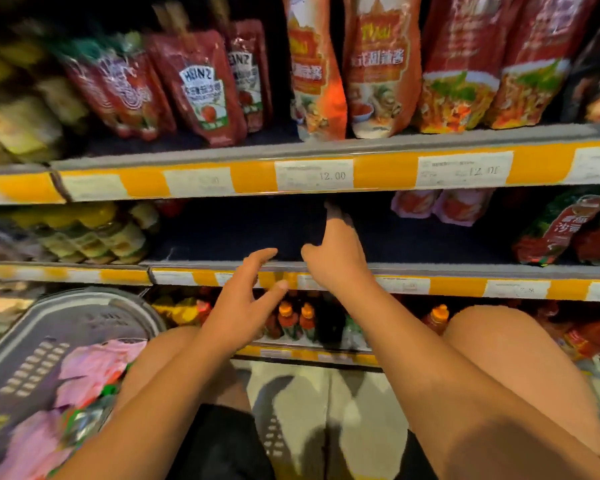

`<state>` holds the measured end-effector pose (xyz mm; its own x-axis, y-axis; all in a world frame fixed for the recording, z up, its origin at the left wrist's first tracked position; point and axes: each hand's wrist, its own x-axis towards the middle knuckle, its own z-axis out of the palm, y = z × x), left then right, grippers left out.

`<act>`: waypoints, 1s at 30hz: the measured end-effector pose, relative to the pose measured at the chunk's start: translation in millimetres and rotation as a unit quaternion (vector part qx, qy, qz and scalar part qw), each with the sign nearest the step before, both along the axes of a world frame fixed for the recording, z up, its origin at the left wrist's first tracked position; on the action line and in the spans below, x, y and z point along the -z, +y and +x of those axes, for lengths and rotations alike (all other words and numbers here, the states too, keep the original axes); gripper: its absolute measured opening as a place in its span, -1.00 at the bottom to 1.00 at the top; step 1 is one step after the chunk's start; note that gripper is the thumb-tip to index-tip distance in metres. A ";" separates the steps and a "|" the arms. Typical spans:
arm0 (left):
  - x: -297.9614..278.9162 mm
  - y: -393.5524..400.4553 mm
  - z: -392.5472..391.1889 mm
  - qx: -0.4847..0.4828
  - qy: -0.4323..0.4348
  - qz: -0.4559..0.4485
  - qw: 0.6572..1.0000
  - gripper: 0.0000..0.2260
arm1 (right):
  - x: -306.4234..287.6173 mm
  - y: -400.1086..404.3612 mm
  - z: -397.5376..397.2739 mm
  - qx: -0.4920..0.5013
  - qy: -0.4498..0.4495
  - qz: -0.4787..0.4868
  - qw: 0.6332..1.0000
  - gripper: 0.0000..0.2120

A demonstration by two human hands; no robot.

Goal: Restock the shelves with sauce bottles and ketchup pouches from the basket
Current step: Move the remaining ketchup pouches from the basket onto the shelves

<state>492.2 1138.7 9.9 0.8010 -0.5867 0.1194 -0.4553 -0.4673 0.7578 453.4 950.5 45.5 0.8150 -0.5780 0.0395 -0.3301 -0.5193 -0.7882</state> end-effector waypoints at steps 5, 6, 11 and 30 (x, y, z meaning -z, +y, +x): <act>-28.4 82.5 2.7 -0.085 -0.029 -0.036 0.995 -0.55 | 1.2 62.7 7.4 -0.120 -0.024 -0.017 0.992 -0.25; -30.0 101.7 2.3 -0.098 -0.033 -0.036 0.994 -0.56 | 1.6 73.1 7.5 -0.148 -0.029 -0.018 0.988 -0.28; -27.1 198.3 -9.4 -0.170 -0.036 -0.023 0.984 -0.58 | 0.0 122.0 9.2 -0.251 -0.042 -0.053 0.966 -0.41; 31.5 418.9 -78.0 -0.441 0.041 0.027 0.896 -0.64 | 5.5 351.1 42.8 -0.524 0.025 -0.025 0.851 -0.55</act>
